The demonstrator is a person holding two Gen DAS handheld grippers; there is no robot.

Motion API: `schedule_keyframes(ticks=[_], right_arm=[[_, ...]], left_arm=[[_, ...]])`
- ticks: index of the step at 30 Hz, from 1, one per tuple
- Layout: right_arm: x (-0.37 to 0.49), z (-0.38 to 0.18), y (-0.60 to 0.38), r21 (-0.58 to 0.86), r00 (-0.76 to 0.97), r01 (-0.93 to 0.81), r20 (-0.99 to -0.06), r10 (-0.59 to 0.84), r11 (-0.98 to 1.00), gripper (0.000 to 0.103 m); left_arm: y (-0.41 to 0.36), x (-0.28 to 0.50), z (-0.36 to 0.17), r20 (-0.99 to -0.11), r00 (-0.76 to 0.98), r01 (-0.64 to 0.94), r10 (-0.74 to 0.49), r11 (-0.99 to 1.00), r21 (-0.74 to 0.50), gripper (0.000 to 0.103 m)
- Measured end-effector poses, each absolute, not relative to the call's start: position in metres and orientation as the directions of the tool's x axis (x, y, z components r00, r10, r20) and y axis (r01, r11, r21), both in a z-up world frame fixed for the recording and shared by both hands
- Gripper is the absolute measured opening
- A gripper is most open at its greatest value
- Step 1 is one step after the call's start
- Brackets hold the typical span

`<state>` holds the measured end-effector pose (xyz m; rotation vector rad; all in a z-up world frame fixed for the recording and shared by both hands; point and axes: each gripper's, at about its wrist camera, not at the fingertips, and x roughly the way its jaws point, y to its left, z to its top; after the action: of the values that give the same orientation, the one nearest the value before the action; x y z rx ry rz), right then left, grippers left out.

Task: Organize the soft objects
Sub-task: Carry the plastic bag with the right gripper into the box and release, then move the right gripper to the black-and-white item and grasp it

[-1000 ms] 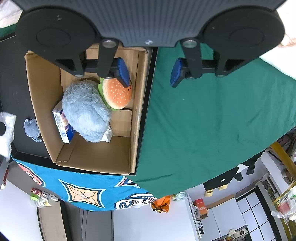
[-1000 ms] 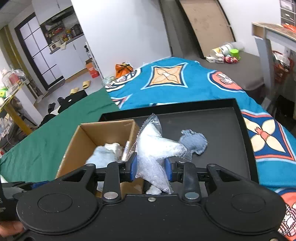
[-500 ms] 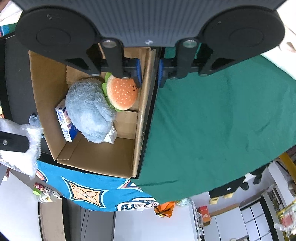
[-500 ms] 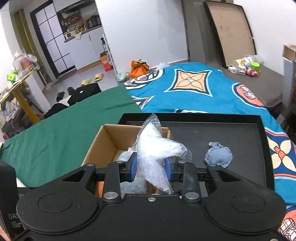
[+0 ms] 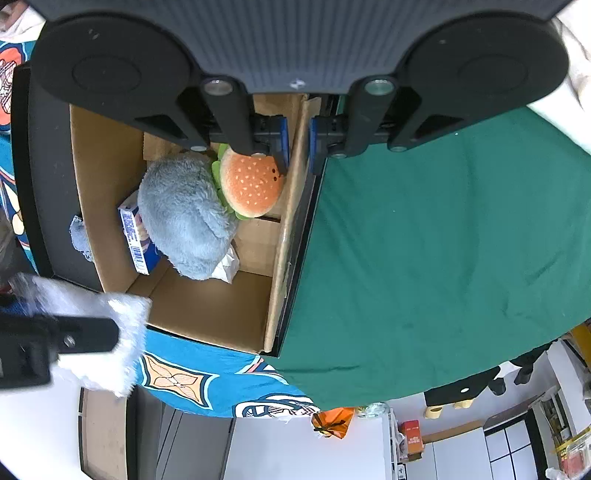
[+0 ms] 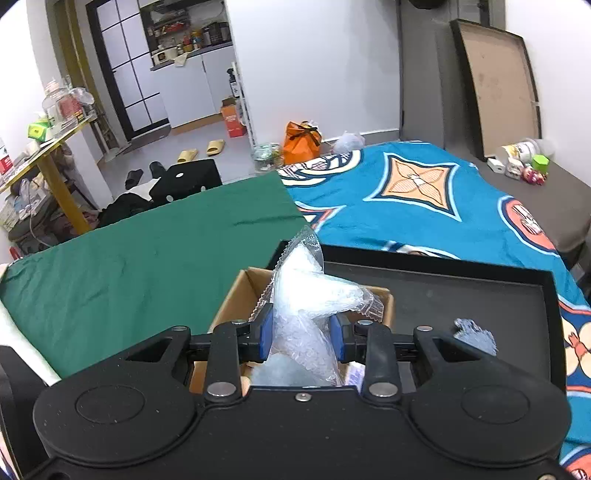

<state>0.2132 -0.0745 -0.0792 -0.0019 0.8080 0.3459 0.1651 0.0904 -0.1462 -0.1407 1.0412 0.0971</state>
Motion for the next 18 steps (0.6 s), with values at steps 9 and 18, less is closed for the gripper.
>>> schedule_keyframes(ticks=[9,18], right_arm=[[0.221,-0.074,-0.051,0.127,0.626,-0.35,-0.705,0.332,0.928,0.04],[0.221,-0.071,-0.051,0.156,0.606,-0.372,-0.706,0.366,0.915,0.051]], left_arm=[[0.098,0.166,-0.148,-0.865,0.502,-0.162,-0.013,0.981,-0.108,0.01],[0.102,0.167,-0.149,-0.864,0.503,-0.164,-0.024,0.979,-0.122,0.01]])
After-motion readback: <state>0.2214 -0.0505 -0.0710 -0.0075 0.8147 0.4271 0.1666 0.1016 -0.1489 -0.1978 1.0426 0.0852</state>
